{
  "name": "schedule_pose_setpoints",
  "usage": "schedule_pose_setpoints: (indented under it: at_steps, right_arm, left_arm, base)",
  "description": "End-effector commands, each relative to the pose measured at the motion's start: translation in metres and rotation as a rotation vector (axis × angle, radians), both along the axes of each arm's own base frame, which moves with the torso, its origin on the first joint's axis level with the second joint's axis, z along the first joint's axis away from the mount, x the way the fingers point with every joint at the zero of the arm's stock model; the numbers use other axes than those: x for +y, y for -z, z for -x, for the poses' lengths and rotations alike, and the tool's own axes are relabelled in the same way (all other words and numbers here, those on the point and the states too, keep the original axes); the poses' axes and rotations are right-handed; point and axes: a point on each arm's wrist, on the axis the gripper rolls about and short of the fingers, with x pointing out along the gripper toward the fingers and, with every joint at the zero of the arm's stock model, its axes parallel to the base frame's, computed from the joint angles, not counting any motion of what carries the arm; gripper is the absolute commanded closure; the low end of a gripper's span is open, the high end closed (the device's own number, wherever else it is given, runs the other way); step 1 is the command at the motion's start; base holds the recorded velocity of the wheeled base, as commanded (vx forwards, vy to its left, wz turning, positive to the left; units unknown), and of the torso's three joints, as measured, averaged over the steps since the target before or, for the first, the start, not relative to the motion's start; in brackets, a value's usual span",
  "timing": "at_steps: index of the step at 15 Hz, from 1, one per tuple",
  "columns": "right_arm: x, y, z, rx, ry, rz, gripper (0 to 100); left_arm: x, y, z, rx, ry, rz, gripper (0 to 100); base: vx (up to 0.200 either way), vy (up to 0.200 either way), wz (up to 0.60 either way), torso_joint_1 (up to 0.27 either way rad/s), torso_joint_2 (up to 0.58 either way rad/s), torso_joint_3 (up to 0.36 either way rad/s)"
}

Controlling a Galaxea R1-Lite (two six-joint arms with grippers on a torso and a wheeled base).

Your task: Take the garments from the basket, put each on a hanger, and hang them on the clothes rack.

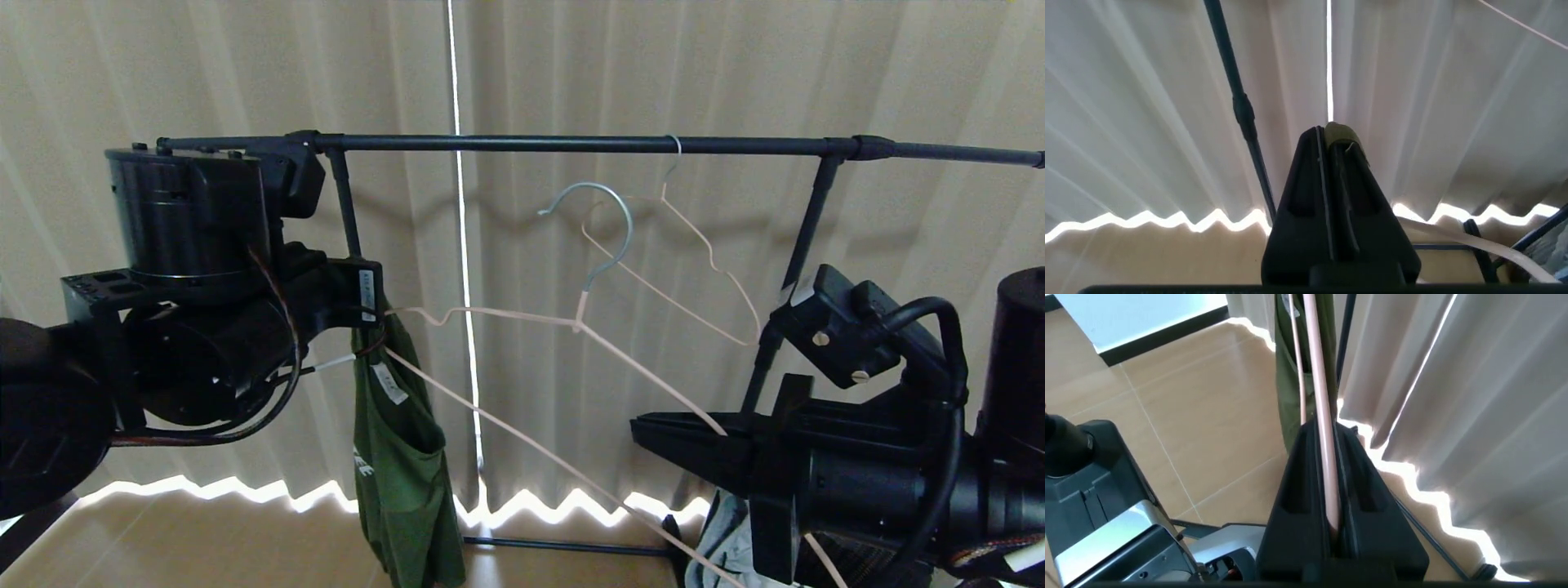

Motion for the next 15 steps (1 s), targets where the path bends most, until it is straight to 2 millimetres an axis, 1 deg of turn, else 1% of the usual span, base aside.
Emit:
schedule_pose_setpoints:
  at_steps: [1, 6, 8, 10, 11, 12, 15]
  right_arm:
    - [-0.001, -0.003, 0.005, -0.008, -0.015, -0.010, 100]
    - [0.003, -0.003, 0.007, -0.010, -0.034, -0.011, 100]
    - [0.006, -0.001, 0.004, -0.004, -0.029, -0.002, 100]
    - [0.014, -0.001, -0.005, -0.017, -0.022, -0.015, 100]
    - [0.016, 0.000, -0.007, -0.022, -0.020, -0.017, 100]
    - [0.022, 0.003, -0.017, -0.031, 0.000, -0.025, 100]
    - [0.029, 0.005, -0.027, -0.027, 0.012, -0.019, 100]
  left_arm:
    - [0.007, -0.001, -0.004, -0.003, -0.038, -0.004, 100]
    - [0.008, -0.002, -0.004, -0.009, -0.053, -0.030, 100]
    - [0.007, -0.002, 0.000, -0.009, -0.044, -0.031, 100]
    - [0.009, -0.009, 0.009, -0.020, -0.029, -0.037, 100]
    - [0.009, -0.009, 0.011, -0.018, -0.029, -0.039, 100]
    - [0.012, -0.012, 0.017, -0.012, -0.035, -0.046, 100]
    - [0.013, -0.013, 0.020, -0.012, -0.050, -0.050, 100]
  base:
    - [0.000, 0.000, 0.00, 0.000, 0.00, 0.000]
    - [0.000, 0.000, 0.00, 0.000, 0.00, 0.000]
    - [0.000, 0.000, 0.00, 0.000, 0.00, 0.000]
    - [0.000, 0.000, 0.00, 0.000, 0.00, 0.000]
    - [0.000, 0.000, 0.00, 0.000, 0.00, 0.000]
    - [0.000, 0.000, 0.00, 0.000, 0.00, 0.000]
    - [0.000, 0.000, 0.00, 0.000, 0.00, 0.000]
